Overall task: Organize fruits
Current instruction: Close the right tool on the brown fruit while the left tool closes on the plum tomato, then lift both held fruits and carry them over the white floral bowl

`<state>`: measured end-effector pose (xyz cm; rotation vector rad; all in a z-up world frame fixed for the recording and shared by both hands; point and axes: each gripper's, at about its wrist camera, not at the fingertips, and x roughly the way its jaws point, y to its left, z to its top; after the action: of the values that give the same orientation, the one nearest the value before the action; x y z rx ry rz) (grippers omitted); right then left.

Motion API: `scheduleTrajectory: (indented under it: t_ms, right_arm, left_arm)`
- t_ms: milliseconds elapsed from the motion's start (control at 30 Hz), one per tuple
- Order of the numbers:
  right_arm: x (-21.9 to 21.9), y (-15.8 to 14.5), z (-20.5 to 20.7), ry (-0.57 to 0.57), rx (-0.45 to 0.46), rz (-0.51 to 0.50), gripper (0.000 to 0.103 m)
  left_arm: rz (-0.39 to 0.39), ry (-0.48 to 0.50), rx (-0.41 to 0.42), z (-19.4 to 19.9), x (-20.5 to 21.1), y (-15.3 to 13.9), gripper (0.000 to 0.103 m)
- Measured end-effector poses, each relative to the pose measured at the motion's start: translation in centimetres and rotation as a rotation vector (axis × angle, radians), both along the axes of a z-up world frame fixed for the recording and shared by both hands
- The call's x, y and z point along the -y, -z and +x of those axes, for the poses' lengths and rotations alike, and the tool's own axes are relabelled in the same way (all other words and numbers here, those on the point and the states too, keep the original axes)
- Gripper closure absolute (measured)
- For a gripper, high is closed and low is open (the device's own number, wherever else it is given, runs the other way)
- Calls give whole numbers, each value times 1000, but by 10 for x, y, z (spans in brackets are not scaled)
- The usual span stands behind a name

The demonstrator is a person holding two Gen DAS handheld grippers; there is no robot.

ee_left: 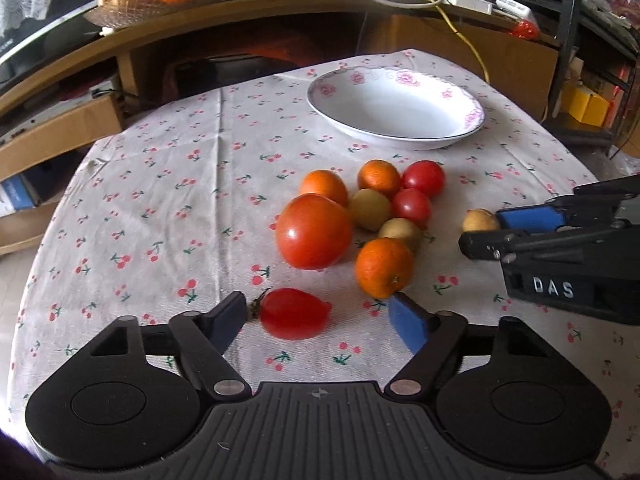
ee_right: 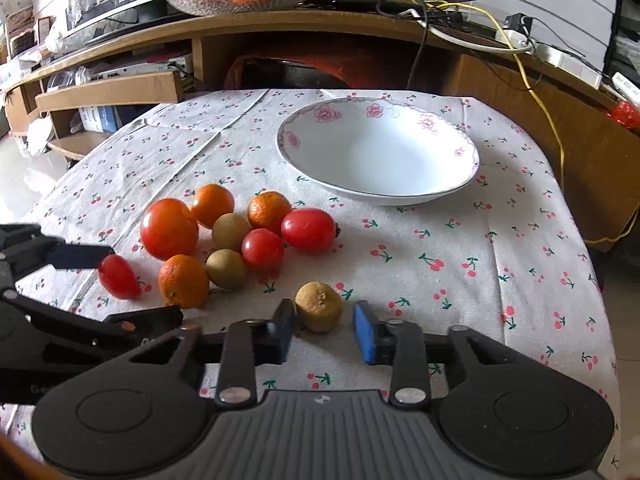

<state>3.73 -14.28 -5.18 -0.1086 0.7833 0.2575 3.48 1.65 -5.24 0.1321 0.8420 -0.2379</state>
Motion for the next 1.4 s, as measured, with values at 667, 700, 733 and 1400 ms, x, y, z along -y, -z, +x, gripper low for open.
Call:
scheduleTrajectory:
  t_ms: [667,700,733,1400]
  right_arm:
    - [-6,2,0,-24,27,-33,76]
    - [-6,2,0,-24,26,-33,76]
    - [-6,2,0,-24,24,-34,76]
    - [-7,-2,-3,-8,2,-47,77]
  left_arm:
    - [-13,43,7,-4,2,-1,31]
    - [-6,41,8,-5,2,0,30]
    - [-5,40,8,-6,1,0,30]
    - [-11,45,-15,-15,0,-6,57]
